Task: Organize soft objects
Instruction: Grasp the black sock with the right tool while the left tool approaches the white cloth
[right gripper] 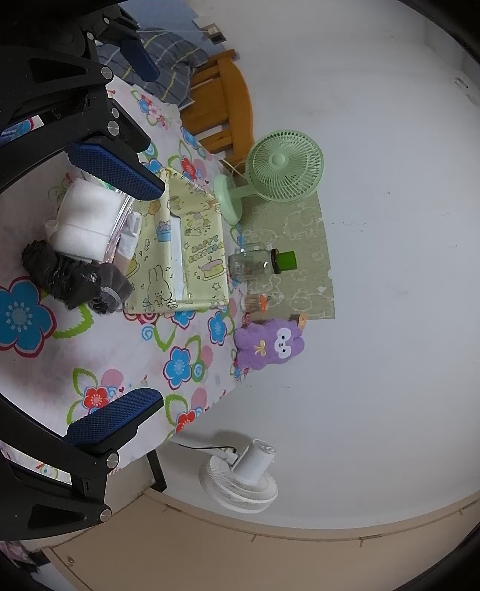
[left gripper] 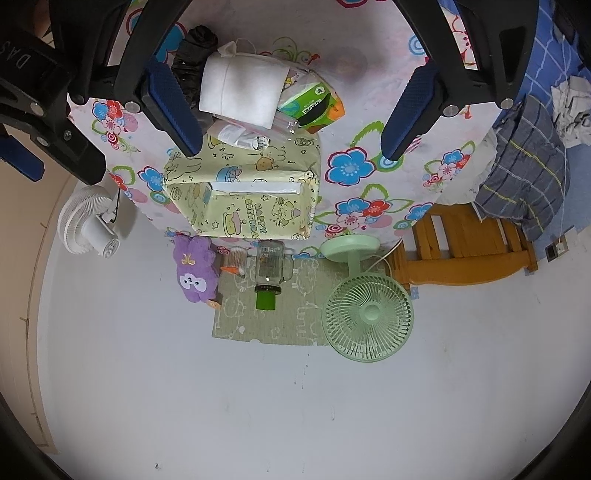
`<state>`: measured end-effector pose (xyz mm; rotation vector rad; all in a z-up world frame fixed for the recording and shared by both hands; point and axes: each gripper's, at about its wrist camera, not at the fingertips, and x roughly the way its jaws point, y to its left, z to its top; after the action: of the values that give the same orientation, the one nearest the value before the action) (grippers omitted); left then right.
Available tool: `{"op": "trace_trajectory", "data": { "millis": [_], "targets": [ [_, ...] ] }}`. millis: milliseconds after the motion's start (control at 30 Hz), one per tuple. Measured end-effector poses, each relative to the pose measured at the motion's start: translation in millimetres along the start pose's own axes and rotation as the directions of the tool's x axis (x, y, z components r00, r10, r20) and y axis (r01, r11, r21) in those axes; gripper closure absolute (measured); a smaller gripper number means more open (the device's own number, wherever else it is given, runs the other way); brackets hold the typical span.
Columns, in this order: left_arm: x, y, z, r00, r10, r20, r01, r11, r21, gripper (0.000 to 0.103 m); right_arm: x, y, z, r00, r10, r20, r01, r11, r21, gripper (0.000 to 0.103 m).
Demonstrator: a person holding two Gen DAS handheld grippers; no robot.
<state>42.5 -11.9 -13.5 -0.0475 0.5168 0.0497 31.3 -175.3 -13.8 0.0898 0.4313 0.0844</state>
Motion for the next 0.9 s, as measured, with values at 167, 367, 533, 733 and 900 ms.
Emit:
{"op": "trace_trajectory", "data": {
  "millis": [167,367,533,733,900],
  "targets": [
    [9.7,-1.4,-4.5,1.000,-0.002,-0.017,0.002,1.000,0.003,0.007,10.4,-1.0,-3.8,1.000,0.005,-0.017,-0.005,1.000,0.000,0.000],
    [23.4,-2.2,-11.7,0.999,0.000,-0.049,0.001,1.000,0.011,0.009,28.5,-2.1,-10.3,0.999,0.012,-0.053,-0.012,1.000,-0.001,0.000],
    [36.2,-3.2,-16.2,0.997,0.003,-0.078,-0.002,1.000,0.015,0.011,42.5,-3.2,-16.1,0.996,0.027,-0.081,-0.026,1.000,0.008,0.001],
    [51.2,-5.5,-21.4,0.993,0.000,-0.116,0.002,1.000,0.017,0.014,58.1,-4.4,-22.0,0.992,0.030,-0.121,-0.028,1.000,0.012,0.001],
    [61.7,-8.6,-24.2,0.990,-0.003,-0.138,0.006,1.000,0.025,0.016,70.9,-5.2,-25.6,0.989,0.029,-0.148,-0.027,1.000,0.015,0.002]
  ]
}}
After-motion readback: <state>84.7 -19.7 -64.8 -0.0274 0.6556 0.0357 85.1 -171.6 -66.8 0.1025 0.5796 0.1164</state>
